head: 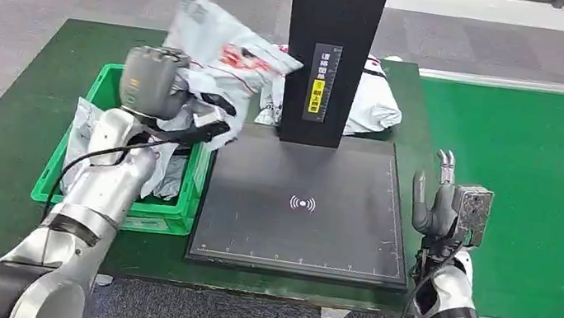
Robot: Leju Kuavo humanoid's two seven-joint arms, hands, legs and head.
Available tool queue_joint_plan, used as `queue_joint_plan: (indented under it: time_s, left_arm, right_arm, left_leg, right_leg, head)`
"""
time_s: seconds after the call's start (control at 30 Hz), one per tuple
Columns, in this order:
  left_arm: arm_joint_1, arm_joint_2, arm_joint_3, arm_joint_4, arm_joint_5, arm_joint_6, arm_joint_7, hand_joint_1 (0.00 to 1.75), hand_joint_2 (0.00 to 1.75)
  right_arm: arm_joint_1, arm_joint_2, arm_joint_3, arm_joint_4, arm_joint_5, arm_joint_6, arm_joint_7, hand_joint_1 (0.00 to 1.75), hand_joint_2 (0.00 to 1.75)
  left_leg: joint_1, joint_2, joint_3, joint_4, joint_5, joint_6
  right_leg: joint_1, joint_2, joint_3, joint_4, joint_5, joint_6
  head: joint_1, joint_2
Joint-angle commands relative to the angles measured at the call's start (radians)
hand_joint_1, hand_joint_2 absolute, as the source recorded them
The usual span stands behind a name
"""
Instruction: Moved the parcel from conveyor to table for the left to box.
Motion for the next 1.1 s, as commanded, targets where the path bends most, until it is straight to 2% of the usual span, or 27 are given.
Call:
queue_joint_plan:
  time_s: [0.03,0.07,0.17,0.2,0.23,0.27,0.3,0.33,0.37,0.43,0.5,0.6,0.7,0.87,0.9,1.1]
  left_arm:
    - [0.069,0.036,0.389,-0.235,-0.072,0.001,-0.062,1.75,1.75]
    - [0.072,0.044,0.399,-0.237,-0.072,0.001,-0.071,1.75,1.75]
    - [0.083,0.107,0.329,-0.178,-0.177,0.001,0.116,1.75,1.75]
    - [0.02,0.177,0.241,0.097,-0.159,0.001,0.25,1.75,1.75]
    - [-0.011,0.204,0.191,0.207,-0.15,0.001,0.311,1.75,1.75]
    - [-0.011,0.204,0.191,0.207,-0.15,0.001,0.311,1.75,1.75]
    - [-0.041,0.221,0.148,0.322,-0.177,0.001,0.368,1.41,1.75]
    - [-0.072,0.207,0.171,0.425,-0.05,-0.127,0.233,0.0,1.75]
    - [-0.063,0.21,0.107,0.456,-0.039,-0.3,0.164,0.0,1.75]
    - [-0.035,0.198,0.058,0.464,0.013,-0.463,0.068,0.0,1.75]
    - [-0.019,0.185,-0.013,0.465,0.035,-0.568,0.031,0.0,1.75]
    - [-0.006,0.172,-0.088,0.453,0.067,-0.601,0.011,0.0,1.75]
    - [0.002,0.174,-0.134,0.431,0.152,-0.613,-0.021,0.0,1.75]
    - [0.007,0.193,-0.168,0.386,0.26,-0.607,-0.049,0.0,1.75]
    - [0.011,0.198,-0.17,0.368,0.285,-0.582,-0.053,0.0,0.0]
    - [0.039,0.221,-0.167,0.303,0.422,-0.502,-0.055,0.0,0.0]
  right_arm:
    - [-0.002,-0.012,0.027,-0.024,0.0,0.004,0.018,0.0,0.0]
    - [0.001,-0.013,0.027,-0.028,0.0,0.004,0.02,0.0,0.0]
    - [0.004,-0.021,0.032,-0.032,0.001,0.007,0.031,0.0,0.0]
    - [0.013,-0.03,0.029,-0.039,0.001,0.01,0.031,0.0,0.0]
    - [0.016,-0.034,0.025,-0.044,0.0,0.013,0.033,0.0,0.0]
    - [0.016,-0.034,0.025,-0.044,0.0,0.013,0.033,0.0,0.0]
    - [0.019,-0.04,0.02,-0.047,0.001,0.019,0.038,0.0,0.0]
    - [0.013,-0.044,0.017,-0.045,0.003,0.027,0.042,0.0,0.0]
    - [0.005,-0.054,0.015,-0.041,0.007,0.045,0.043,0.0,0.0]
    - [-0.001,-0.056,0.004,-0.044,0.013,0.064,0.05,0.0,0.0]
    - [0.009,-0.062,-0.007,-0.059,0.022,0.079,0.066,0.0,0.0]
    - [0.029,-0.062,-0.02,-0.082,0.038,0.087,0.084,0.0,0.0]
    - [0.053,-0.062,-0.027,-0.108,0.044,0.091,0.095,0.0,0.0]
    - [0.068,-0.064,-0.028,-0.12,0.048,0.092,0.101,0.0,0.0]
    - [0.072,-0.064,-0.028,-0.123,0.048,0.093,0.102,0.0,0.0]
    - [0.089,-0.059,-0.033,-0.138,0.048,0.093,0.103,0.0,0.0]
  left_leg:
    - [0.0,0.006,0.003,-0.001,-0.002,0.001]
    - [0.001,0.007,0.004,-0.001,-0.002,0.001]
    - [0.0,0.004,0.001,0.0,-0.001,0.0]
    - [0.0,0.005,0.002,-0.001,-0.002,0.001]
    - [0.0,0.004,0.005,-0.002,-0.001,0.0]
    - [0.0,0.002,0.003,-0.001,-0.001,0.001]
    - [0.0,-0.002,0.002,-0.001,0.0,0.001]
    - [-0.001,-0.002,0.002,-0.001,0.0,0.001]
    - [-0.001,-0.002,0.001,-0.001,0.0,0.001]
    - [-0.001,-0.002,0.001,0.0,0.0,0.001]
    - [-0.002,-0.003,0.001,0.0,0.001,0.001]
    - [-0.001,-0.007,0.002,0.0,0.001,0.002]
    - [-0.002,-0.007,0.001,-0.001,0.001,0.002]
    - [-0.003,-0.011,0.003,-0.001,0.001,0.003]
    - [-0.003,-0.014,0.001,-0.001,0.001,0.003]
    - [-0.002,-0.011,0.002,-0.001,0.001,0.005]
  right_leg:
    - [0.0,0.001,0.002,-0.001,0.0,0.0]
    - [0.001,0.0,0.003,-0.001,-0.001,0.0]
    - [0.0,0.0,0.001,-0.001,-0.001,0.0]
    - [0.0,-0.001,0.002,-0.001,-0.001,-0.001]
    - [0.001,-0.003,0.005,-0.002,-0.001,-0.001]
    - [0.0,-0.003,0.003,-0.001,-0.001,-0.001]
    - [0.0,-0.008,0.004,-0.001,-0.001,-0.001]
    - [0.0,-0.008,0.004,-0.001,-0.002,-0.001]
    - [0.0,-0.007,0.003,-0.001,-0.001,0.0]
    - [0.0,-0.009,0.002,-0.002,-0.001,0.0]
    - [0.0,-0.008,0.002,-0.002,-0.001,0.0]
    - [0.0,-0.014,0.005,-0.002,-0.002,0.001]
    - [-0.002,-0.012,0.004,-0.002,-0.001,0.001]
    - [-0.002,-0.019,0.008,-0.003,-0.003,0.003]
    - [-0.002,-0.019,0.008,-0.003,-0.003,0.004]
    - [-0.001,-0.019,0.009,-0.003,-0.003,0.004]
  head:
    - [0.0,0.0]
    - [0.0,0.0]
    - [0.0,0.0]
    - [0.0,0.0]
    - [0.0,0.0]
    - [0.0,0.0]
    - [0.0,0.0]
    - [0.0,0.0]
    - [0.0,0.0]
    - [0.0,0.0]
    - [0.0,0.0]
    - [0.0,0.0]
    - [0.0,0.0]
    - [0.0,0.0]
    - [0.0,0.0]
    - [0.0,0.0]
